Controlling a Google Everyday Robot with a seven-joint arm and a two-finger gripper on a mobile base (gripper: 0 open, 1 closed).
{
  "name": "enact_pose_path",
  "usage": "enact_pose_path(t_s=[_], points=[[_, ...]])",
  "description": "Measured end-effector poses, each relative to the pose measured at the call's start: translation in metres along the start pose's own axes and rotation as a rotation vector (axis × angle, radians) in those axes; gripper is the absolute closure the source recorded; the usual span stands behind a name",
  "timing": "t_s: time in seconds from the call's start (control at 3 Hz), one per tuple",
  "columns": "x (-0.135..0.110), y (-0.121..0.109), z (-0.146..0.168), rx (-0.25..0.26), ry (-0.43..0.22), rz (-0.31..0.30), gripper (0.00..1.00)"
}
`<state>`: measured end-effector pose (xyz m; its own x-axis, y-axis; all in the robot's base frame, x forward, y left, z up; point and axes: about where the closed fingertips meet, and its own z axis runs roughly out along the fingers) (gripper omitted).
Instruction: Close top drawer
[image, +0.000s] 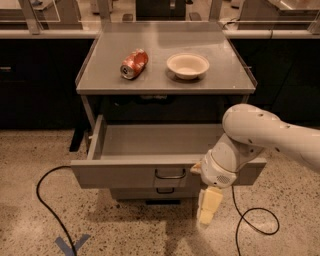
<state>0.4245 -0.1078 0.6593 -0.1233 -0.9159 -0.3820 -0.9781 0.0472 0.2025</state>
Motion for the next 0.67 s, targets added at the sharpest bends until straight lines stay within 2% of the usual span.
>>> enact_pose_path(t_s=[0.33, 0.67], points=[[0.001, -0.020, 0.005, 0.002, 0.013, -0.008, 0.00], [0.000, -0.043, -0.001, 0.025, 0.038, -0.020, 0.00]])
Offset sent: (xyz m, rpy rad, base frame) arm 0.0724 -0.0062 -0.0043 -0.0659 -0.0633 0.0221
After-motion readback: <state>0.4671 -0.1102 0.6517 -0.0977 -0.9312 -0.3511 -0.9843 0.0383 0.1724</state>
